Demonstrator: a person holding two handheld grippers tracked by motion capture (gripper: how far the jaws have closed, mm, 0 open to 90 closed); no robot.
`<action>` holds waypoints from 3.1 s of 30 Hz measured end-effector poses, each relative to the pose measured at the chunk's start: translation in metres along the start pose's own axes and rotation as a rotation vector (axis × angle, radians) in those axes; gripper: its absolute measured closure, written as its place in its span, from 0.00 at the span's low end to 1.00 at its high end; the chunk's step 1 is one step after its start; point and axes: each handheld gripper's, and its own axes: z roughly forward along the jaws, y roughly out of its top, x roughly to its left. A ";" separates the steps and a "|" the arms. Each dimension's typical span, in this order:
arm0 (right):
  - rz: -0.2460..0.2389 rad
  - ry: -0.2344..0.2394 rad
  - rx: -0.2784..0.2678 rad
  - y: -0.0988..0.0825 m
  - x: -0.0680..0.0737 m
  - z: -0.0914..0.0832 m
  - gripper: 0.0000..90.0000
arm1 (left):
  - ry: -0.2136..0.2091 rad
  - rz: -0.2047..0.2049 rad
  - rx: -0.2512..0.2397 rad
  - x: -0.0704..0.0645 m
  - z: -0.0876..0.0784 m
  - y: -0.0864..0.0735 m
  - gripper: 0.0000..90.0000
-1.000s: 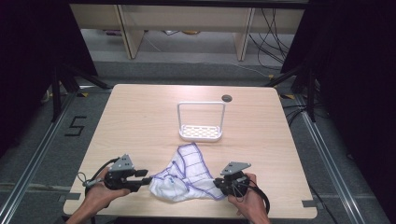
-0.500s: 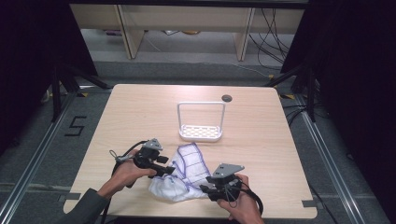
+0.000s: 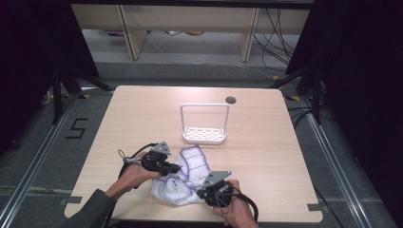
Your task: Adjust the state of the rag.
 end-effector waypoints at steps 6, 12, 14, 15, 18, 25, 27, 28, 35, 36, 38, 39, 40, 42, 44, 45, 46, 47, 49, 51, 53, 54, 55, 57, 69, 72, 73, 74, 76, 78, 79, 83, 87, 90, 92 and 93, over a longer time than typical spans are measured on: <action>-0.017 0.014 -0.065 -0.004 0.002 -0.020 1.00 | 0.061 0.016 -0.117 -0.003 -0.054 -0.007 0.97; -0.045 -0.012 -0.062 -0.017 0.012 -0.039 1.00 | 0.156 -0.059 -0.173 0.006 -0.103 -0.045 0.97; -0.050 -0.019 -0.048 -0.023 0.013 -0.039 1.00 | 0.158 -0.093 -0.156 0.011 -0.103 -0.059 0.97; -0.051 -0.024 -0.028 -0.026 0.013 -0.037 1.00 | 0.156 -0.116 -0.143 0.013 -0.101 -0.066 0.97; -0.045 -0.018 -0.005 -0.032 0.009 -0.027 1.00 | 0.143 -0.144 -0.094 0.014 -0.090 -0.085 0.96; -0.010 -0.013 -0.023 -0.018 0.007 -0.023 0.83 | 0.177 -0.180 -0.036 0.010 -0.087 -0.097 0.79; -0.003 -0.027 -0.065 -0.005 0.004 -0.024 0.73 | 0.189 -0.167 -0.027 0.013 -0.093 -0.093 0.68; -0.021 -0.027 -0.067 -0.001 0.002 -0.024 0.71 | 0.221 -0.163 -0.028 0.014 -0.095 -0.092 0.64; -0.056 0.005 -0.061 0.037 0.000 0.009 0.64 | 0.271 -0.138 -0.032 0.018 -0.095 -0.083 0.53; -0.053 0.010 -0.047 0.039 0.000 0.013 0.64 | 0.279 -0.153 -0.036 0.017 -0.094 -0.082 0.53; -0.065 0.022 -0.029 0.046 0.001 0.024 0.64 | 0.265 -0.150 -0.034 0.017 -0.092 -0.079 0.53; -0.070 0.029 -0.032 0.049 0.002 0.029 0.63 | 0.254 -0.131 -0.023 0.017 -0.093 -0.078 0.53; -0.063 0.040 -0.022 0.051 0.003 0.034 0.62 | 0.250 -0.133 -0.022 0.017 -0.092 -0.077 0.53; -0.071 0.045 -0.009 0.056 0.005 0.040 0.62 | 0.245 -0.132 -0.018 0.016 -0.090 -0.076 0.52; -0.094 0.055 -0.017 0.061 0.009 0.046 0.60 | 0.240 -0.136 -0.017 0.016 -0.088 -0.076 0.53; -0.102 0.058 -0.011 0.063 0.011 0.048 0.58 | 0.238 -0.139 -0.017 0.017 -0.087 -0.076 0.52; -0.101 0.065 0.006 0.064 0.014 0.050 0.57 | 0.239 -0.143 -0.019 0.017 -0.086 -0.076 0.52; -0.101 0.065 0.012 0.065 0.016 0.051 0.57 | 0.236 -0.134 -0.004 0.018 -0.087 -0.075 0.52; -0.098 0.074 0.026 0.065 0.019 0.057 0.58 | 0.241 -0.149 -0.016 0.018 -0.084 -0.076 0.52; -0.109 0.072 0.043 0.066 0.019 0.061 0.66 | 0.230 -0.141 0.000 0.019 -0.084 -0.076 0.52; -0.129 0.078 0.047 0.066 0.017 0.065 0.84 | 0.230 -0.152 -0.008 0.019 -0.082 -0.077 0.52; -0.136 0.081 0.045 0.066 0.016 0.065 0.89 | 0.230 -0.151 -0.006 0.020 -0.082 -0.077 0.52; -0.135 0.085 0.044 0.066 0.016 0.065 0.95 | 0.231 -0.155 0.002 0.021 -0.082 -0.077 0.51; -0.135 0.083 0.032 0.065 0.017 0.058 0.98 | 0.231 -0.156 0.003 0.023 -0.081 -0.077 0.51; -0.127 0.086 -0.102 0.021 0.052 -0.011 0.98 | 0.229 -0.140 0.011 0.023 -0.074 -0.065 0.51; -0.119 0.099 -0.079 0.012 0.057 -0.008 0.98 | 0.201 -0.124 0.032 0.022 -0.061 -0.052 0.50; -0.119 0.108 -0.065 0.010 0.059 -0.004 0.98 | 0.193 -0.122 0.037 0.021 -0.057 -0.049 0.49; -0.117 0.116 -0.057 0.009 0.060 -0.001 0.98 | 0.188 -0.107 0.050 0.022 -0.051 -0.043 0.49; -0.110 0.133 -0.046 0.009 0.063 0.005 0.98 | 0.176 -0.104 0.049 0.022 -0.041 -0.035 0.48; -0.111 0.142 -0.030 0.009 0.065 0.010 0.98 | 0.167 -0.094 0.053 0.024 -0.032 -0.026 0.48; -0.112 0.145 -0.024 0.010 0.066 0.011 0.98 | 0.167 -0.082 0.063 0.025 -0.029 -0.023 0.48; -0.106 0.147 -0.030 0.009 0.067 0.012 0.98 | 0.155 -0.058 0.071 0.029 -0.013 -0.008 0.47; -0.109 0.149 -0.023 0.008 0.067 0.012 0.98 | 0.145 -0.045 0.083 0.033 0.001 0.002 0.47; -0.110 0.153 -0.023 0.008 0.067 0.013 0.98 | 0.141 -0.023 0.100 0.035 0.009 0.006 0.48; -0.106 0.156 -0.025 0.008 0.067 0.013 0.98 | 0.140 -0.006 0.125 0.035 0.014 0.009 0.49; -0.108 0.153 -0.026 0.008 0.067 0.013 0.98 | 0.142 -0.009 0.126 0.035 0.016 0.010 0.49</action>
